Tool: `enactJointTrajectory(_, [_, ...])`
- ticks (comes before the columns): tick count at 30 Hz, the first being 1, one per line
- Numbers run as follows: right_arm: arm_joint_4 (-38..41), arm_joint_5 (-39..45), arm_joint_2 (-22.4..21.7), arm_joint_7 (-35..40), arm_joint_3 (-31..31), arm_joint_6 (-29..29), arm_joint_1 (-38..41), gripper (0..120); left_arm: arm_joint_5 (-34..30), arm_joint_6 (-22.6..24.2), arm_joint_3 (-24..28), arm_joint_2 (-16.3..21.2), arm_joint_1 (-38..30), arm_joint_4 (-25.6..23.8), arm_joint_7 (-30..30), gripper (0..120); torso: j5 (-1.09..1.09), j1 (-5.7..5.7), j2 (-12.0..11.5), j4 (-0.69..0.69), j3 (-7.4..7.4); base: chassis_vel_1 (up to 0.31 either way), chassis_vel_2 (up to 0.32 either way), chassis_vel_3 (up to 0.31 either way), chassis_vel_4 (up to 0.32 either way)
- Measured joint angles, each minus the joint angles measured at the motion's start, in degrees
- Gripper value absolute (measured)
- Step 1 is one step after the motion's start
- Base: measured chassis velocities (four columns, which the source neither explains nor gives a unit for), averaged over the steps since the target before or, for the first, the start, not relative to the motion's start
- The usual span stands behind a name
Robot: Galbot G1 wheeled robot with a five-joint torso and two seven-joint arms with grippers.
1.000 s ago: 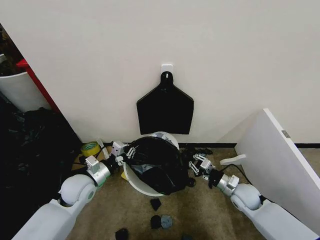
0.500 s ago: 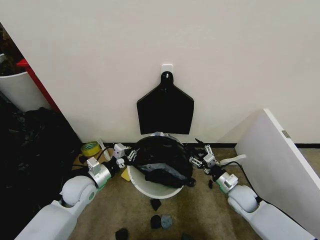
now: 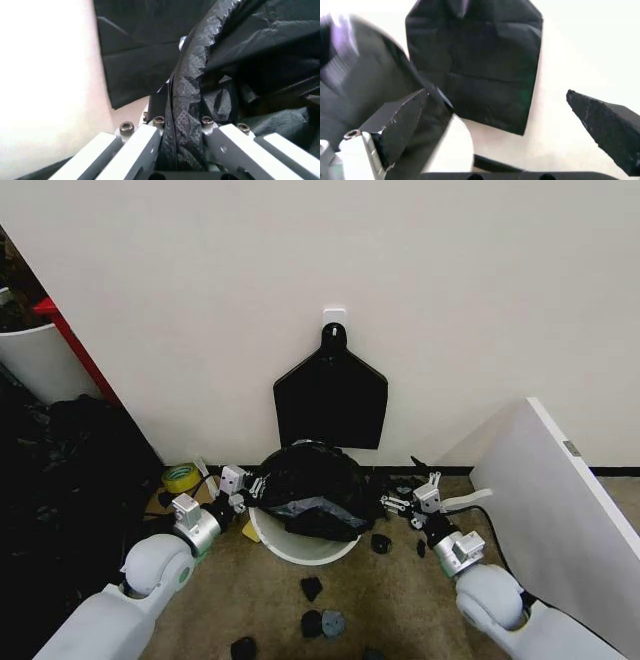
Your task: Place the garbage bag over the trash bin.
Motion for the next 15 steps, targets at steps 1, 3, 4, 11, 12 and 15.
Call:
enactJointTrajectory(1, [2.27, 1.8, 0.02, 1.04, -0.13, -0.39, -0.53, 100, -0.07, 0.84, 0.03, -0.1, 0.0, -0.36, -1.3, 1, 0.01, 0.0, 0.0, 0.0, 0.0, 0.0, 0.0, 0.0, 0.0])
enactJointTrajectory(3, [5.35, 2.88, 0.02, 0.52, -0.15, -0.19, -1.63, 100, -0.47, 2.17, 0.09, -0.23, -0.03, -1.0, -3.05, 1, 0.0, 0.0, 0.0, 0.01, 0.0, 0.0, 0.0, 0.0, 0.0])
enactJointTrajectory(4, [7.04, 2.26, -0.09, -1.76, -0.16, 0.86, -2.66, 100, -0.78, 2.89, 0.14, -0.31, -0.03, -1.42, -3.86, 1, 0.0, 0.0, 0.0, 0.0, 0.0, 0.0, 0.0, 0.0, 0.0])
enactJointTrajectory(11, [6.65, -14.96, -0.99, -15.89, -0.08, 7.21, -6.6, 100, -1.21, 4.35, 0.9, -0.32, 0.29, -3.74, -5.9, 1, 0.01, 0.0, 0.0, 0.0, 0.0, 0.0, 0.0, 0.0, 0.0])
enactJointTrajectory(12, [6.18, -17.48, -1.0, -16.68, -0.05, 7.18, -6.79, 100, -1.14, 4.36, 1.04, -0.32, 0.32, -4.02, -5.98, 1, 0.02, 0.0, 0.0, -0.01, 0.0, 0.0, 0.0, 0.0, 0.0])
enactJointTrajectory(15, [5.72, -20.22, -1.0, -17.15, -0.06, 6.42, -6.9, 100, -0.96, 4.37, 1.21, -0.32, 0.39, -4.25, -6.04, 1, 0.02, 0.0, 0.0, -0.01, 0.0, 0.0, 0.0, 0.0, 0.0])
